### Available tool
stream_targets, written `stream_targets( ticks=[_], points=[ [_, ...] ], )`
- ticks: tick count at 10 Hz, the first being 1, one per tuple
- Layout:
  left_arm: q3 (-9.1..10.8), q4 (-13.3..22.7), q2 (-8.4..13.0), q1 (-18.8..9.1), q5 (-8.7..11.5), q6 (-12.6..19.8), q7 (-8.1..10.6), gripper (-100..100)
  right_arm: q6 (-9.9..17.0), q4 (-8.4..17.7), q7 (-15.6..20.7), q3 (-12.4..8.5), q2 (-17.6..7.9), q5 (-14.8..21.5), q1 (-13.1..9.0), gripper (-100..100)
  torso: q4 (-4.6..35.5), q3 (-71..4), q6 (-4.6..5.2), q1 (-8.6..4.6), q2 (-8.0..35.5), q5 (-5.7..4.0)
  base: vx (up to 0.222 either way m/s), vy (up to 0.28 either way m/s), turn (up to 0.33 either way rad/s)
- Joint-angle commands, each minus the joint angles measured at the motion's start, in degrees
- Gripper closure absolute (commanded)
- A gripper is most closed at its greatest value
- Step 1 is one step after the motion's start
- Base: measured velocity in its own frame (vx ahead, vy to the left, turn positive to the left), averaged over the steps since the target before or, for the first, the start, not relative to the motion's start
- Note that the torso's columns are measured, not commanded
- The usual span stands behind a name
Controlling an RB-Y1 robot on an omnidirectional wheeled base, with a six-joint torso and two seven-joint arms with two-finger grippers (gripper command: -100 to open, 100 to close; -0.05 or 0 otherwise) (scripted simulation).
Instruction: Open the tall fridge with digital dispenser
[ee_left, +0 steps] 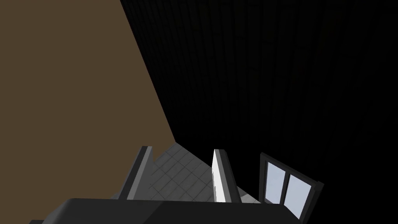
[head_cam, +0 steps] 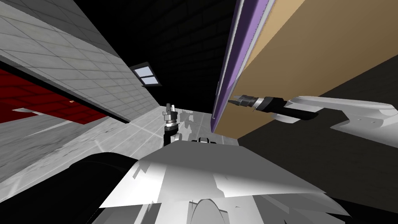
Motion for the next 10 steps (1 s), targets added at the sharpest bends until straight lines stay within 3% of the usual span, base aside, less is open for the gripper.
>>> stream_targets(
  ticks=[1, 2, 3, 5, 6, 7, 8, 9, 10],
  points=[
    [0.00, 0.00, 0.00, 0.01, 0.00, 0.00, 0.00, 0, 0.16, 1.44, 0.35, -0.01, -4.41, 0.19, -2.12, -100, -0.02, -0.07, 0.02, 0.10, -0.12, 0.03, 0.056, 0.044, -0.045],
    [0.00, 0.00, 0.00, 0.00, 0.00, 0.00, 0.00, 0, 0.16, 1.44, 0.35, -0.01, -5.91, 0.19, -2.12, -100, -0.07, -0.14, -0.03, 0.16, -0.21, 0.06, 0.032, 0.018, 0.017],
    [0.00, 0.00, 0.00, 0.00, 0.00, 0.00, 0.00, 0, 0.17, 2.96, 0.77, -0.13, -7.71, 0.37, -4.11, -100, -0.06, -0.11, -0.02, 0.07, -0.16, 0.03, 0.049, 0.029, -0.059],
    [0.00, 0.00, 0.00, 0.01, 0.00, 0.00, 0.00, 0, 0.17, 2.96, 0.77, -0.13, -11.14, 0.37, -4.11, -100, -0.06, -0.11, -0.01, 0.06, -0.18, 0.02, 0.052, 0.018, -0.022],
    [0.00, 0.00, 0.00, 0.00, 0.00, 0.00, 0.00, 0, 0.17, 4.45, 1.24, -0.29, -13.08, 0.56, -6.08, -100, -0.04, -0.08, -0.01, 0.02, -0.12, 0.01, 0.061, 0.033, -0.068],
    [0.00, 0.00, 0.00, 0.01, 0.00, 0.00, 0.00, 0, 0.17, 4.45, 1.24, 0.66, -14.70, 0.56, -6.48, -100, -0.04, -0.10, 0.01, 0.11, -0.16, 0.04, 0.067, 0.033, -0.036],
    [0.00, 0.00, 0.00, 0.01, 0.00, 0.00, 0.00, 0, 0.17, 4.45, 1.24, 0.13, -16.23, 0.56, -6.08, -100, -0.05, -0.10, -0.01, 0.12, -0.16, 0.04, 0.035, 0.014, 0.008],
    [0.00, 0.00, 0.00, 0.00, 0.00, 0.00, 0.00, 0, 0.17, 4.45, 1.24, -0.29, -16.23, 0.56, -6.08, -100, -0.03, -0.06, -0.02, 0.06, -0.07, 0.02, 0.007, 0.003, 0.008],
    [0.00, 0.00, 0.00, 0.00, 0.00, 0.00, 0.00, 0, 0.17, 5.93, 1.73, -0.47, -18.91, 0.76, -8.04, -100, 0.00, 0.00, 0.00, 0.01, 0.00, 0.00, 0.042, 0.009, -0.068]
  ],
)
